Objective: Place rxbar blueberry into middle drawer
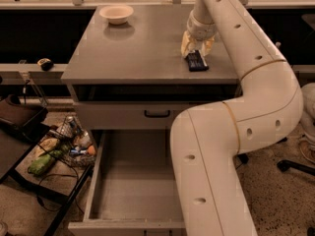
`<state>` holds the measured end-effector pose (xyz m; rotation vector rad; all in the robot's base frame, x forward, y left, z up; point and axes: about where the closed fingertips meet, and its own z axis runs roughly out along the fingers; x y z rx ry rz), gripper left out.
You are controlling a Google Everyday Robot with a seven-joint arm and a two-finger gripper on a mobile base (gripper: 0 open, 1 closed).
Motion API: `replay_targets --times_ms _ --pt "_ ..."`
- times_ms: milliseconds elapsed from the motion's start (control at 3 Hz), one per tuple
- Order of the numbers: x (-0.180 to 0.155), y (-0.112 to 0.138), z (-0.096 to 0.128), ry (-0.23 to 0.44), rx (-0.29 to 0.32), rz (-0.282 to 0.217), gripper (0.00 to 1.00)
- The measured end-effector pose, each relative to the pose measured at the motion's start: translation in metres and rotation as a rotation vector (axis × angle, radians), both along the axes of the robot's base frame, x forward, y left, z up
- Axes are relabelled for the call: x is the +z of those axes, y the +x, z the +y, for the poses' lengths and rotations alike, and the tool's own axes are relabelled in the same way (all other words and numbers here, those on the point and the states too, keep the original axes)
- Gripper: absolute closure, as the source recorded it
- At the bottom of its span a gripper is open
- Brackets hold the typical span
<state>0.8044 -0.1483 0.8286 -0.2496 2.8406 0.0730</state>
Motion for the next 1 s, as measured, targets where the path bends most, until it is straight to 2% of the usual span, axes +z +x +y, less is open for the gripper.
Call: replay_targets --times_ms 333,667,1000 --pt "0.008 -0.003 0.001 0.000 0.000 0.000 0.89" --pt "0.013 -0.007 0.002 0.000 0.000 -0.001 1.00" --pt "0.068 -0.002 0.033 -0.090 0.080 -0.112 1.00"
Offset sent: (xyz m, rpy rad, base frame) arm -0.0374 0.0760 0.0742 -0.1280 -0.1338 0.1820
